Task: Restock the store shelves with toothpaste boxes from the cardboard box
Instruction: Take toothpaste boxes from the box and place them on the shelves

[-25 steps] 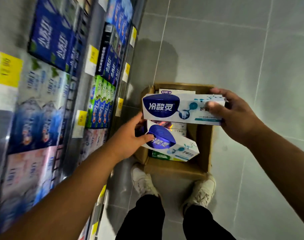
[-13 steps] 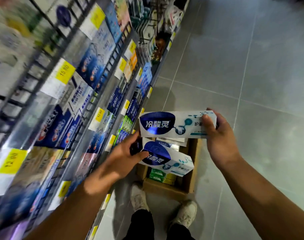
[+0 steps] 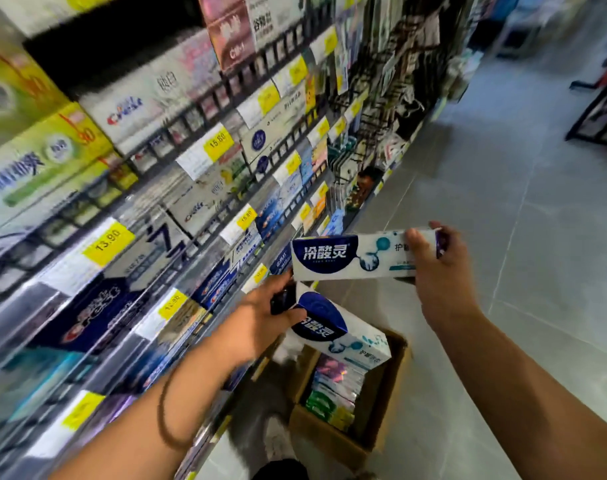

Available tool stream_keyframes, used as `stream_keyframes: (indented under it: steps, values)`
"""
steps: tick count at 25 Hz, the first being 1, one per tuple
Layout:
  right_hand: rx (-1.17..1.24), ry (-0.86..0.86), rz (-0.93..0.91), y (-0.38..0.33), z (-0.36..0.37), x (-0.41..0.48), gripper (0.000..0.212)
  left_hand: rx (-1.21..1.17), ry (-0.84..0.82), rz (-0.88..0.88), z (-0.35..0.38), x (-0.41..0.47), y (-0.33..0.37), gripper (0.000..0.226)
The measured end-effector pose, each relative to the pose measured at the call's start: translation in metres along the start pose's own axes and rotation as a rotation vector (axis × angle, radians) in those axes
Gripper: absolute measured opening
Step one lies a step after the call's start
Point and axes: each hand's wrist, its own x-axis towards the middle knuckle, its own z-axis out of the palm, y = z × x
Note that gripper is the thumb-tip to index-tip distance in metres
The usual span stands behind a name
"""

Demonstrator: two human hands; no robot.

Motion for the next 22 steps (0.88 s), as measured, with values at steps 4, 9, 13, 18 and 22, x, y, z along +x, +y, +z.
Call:
stream_keyframes:
  steps: [4, 9, 13, 18, 22]
  values:
    - [-0.033, -0.03, -0.043, -0.027, 0.023, 0.008, 0.027, 0.043, 0.081, 0.075, -0.034, -0.003, 0.025, 0.071]
    - [-0.035, -0.082, -0.123, -0.057, 0.063, 0.015, 0.011, 0.09, 0.137, 0.146, -0.078, -0.004, 0.05, 0.066]
    - [-0.006, -0.097, -0.128, -0.078, 0.089, 0.021, 0.011, 0.068, 0.168, 0.204, -0.106, 0.001, 0.06, 0.062]
    - [-0.011, -0.135, -0.093, -0.099, 0.108, 0.028, 0.017, 0.026, 0.218, 0.252, -0.125, 0.004, 0.078, 0.062]
    - [-0.006, -0.192, -0.038, -0.112, 0.115, 0.041, 0.03, 0.053, 0.292, 0.309, -0.131, 0.0, 0.094, 0.063]
